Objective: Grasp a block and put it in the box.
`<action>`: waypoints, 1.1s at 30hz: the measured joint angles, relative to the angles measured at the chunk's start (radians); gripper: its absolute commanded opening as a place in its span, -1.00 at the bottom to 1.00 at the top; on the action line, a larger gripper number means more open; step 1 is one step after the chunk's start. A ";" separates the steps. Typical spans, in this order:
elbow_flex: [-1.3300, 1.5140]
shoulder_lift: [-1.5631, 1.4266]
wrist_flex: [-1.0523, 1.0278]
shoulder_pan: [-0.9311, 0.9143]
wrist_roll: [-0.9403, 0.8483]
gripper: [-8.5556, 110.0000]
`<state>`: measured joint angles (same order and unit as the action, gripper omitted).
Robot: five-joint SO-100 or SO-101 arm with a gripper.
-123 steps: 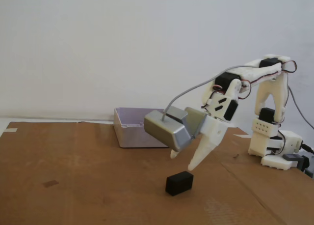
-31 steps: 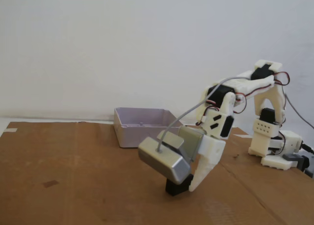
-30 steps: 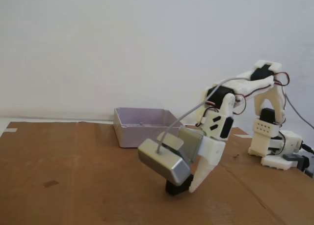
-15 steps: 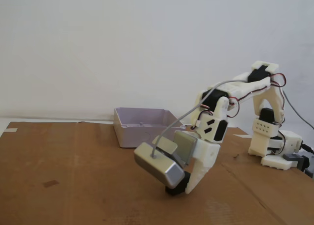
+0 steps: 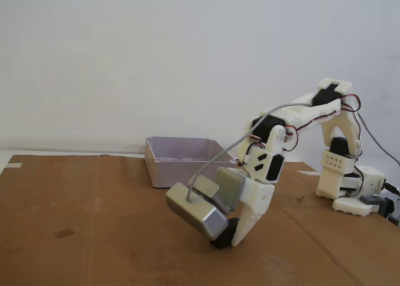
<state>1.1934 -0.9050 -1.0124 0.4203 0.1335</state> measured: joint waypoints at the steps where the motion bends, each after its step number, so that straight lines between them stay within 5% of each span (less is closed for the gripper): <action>1: 0.000 0.000 0.000 0.000 0.000 -0.19; 13: -0.002 0.008 0.000 0.000 0.003 -0.20; 22: -0.002 0.008 0.000 0.000 -0.005 -0.58; 33: -0.014 0.008 0.000 -0.014 -0.006 -0.75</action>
<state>1.1796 -0.8974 -1.0124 0.4065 0.1273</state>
